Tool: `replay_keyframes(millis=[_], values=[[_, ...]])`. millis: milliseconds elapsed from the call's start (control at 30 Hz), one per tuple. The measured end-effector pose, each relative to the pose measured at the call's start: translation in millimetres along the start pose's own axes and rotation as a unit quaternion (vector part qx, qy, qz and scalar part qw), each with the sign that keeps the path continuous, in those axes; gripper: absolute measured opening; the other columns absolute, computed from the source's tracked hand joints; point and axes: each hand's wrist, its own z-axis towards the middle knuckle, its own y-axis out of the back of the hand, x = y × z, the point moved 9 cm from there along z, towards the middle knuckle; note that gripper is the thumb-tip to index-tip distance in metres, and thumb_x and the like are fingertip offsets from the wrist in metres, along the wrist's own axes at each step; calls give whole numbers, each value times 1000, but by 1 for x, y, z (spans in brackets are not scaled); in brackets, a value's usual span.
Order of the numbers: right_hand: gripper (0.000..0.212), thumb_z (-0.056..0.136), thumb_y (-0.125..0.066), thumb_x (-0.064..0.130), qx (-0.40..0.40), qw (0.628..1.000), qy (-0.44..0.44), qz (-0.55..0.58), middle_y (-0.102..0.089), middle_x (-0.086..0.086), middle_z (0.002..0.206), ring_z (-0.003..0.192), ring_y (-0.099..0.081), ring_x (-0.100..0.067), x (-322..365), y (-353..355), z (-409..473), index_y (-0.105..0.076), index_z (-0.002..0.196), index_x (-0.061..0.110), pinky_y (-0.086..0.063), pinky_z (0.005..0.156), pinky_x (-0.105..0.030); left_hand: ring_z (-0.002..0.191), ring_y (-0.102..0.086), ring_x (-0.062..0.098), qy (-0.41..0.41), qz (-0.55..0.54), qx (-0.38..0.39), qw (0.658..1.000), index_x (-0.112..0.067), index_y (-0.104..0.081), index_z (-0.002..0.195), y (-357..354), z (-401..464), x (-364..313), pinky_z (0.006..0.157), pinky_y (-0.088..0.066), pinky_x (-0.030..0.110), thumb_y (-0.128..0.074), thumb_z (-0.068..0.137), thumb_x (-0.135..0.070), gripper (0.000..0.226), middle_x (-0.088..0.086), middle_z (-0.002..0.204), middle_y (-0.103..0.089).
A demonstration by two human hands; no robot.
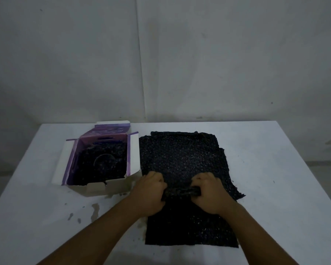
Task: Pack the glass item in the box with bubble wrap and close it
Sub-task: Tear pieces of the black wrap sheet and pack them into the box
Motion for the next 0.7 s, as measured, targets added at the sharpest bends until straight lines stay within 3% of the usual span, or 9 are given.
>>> replay_keyframes(millis=[100,167,233,333,433,533,600,700], values=[[8,74,-63,33,85,985,-7,150,-68,6,87,84,-63,-12,23,19,-5,-67,80,29,-53,83,-38,75,-53,16,23,-114,15,993,-28,-44,89,41,-21,6,59,-42,33,-64,79,-36,23,-4,79,-53],[6,80,-67,24,121,971,2,206,-69,2,86,77,-64,-11,47,36,-8,-66,81,30,-52,78,-34,62,-54,17,39,-180,15,983,-34,-38,94,65,-35,13,56,-46,37,-63,81,-33,29,0,70,-55],[11,85,-71,26,140,957,23,252,-69,-2,93,80,-65,-15,75,53,-7,-64,92,32,-50,77,-32,56,-53,15,52,-231,-23,971,-32,-38,97,92,-49,26,53,-44,35,-65,80,-26,32,2,69,-57],[32,87,-73,33,146,923,51,353,-68,-4,111,101,-65,-28,114,67,1,-58,115,31,-49,92,-40,51,-53,6,88,-308,-87,943,-30,-41,97,128,-66,61,51,-42,28,-65,79,-16,33,-2,76,-62],[37,91,-67,33,114,884,81,446,-63,0,124,117,-59,-24,150,75,20,-52,125,33,-47,103,-40,68,-62,6,157,-293,-167,928,-33,-43,95,154,-87,107,60,-52,32,-65,82,-17,30,-8,82,-64],[28,97,-58,17,90,826,101,547,-61,-2,128,118,-59,-23,186,73,46,-53,123,26,-47,102,-38,68,-60,15,225,-223,-252,914,-29,-40,97,167,-105,149,54,-45,30,-60,87,-24,23,-8,77,-60],[24,97,-58,12,43,831,110,543,-62,-7,123,108,-62,-25,203,69,67,-55,117,25,-50,97,-43,68,-59,22,276,-196,-292,895,-26,-36,103,169,-114,172,54,-43,31,-59,86,-26,28,-5,77,-58],[21,90,-63,15,-97,895,113,421,-60,-10,108,98,-60,-29,216,67,97,-53,104,26,-53,87,-44,88,-55,23,301,-220,-296,880,-25,-27,123,156,-118,191,71,-47,34,-64,80,-30,58,2,115,-45]])
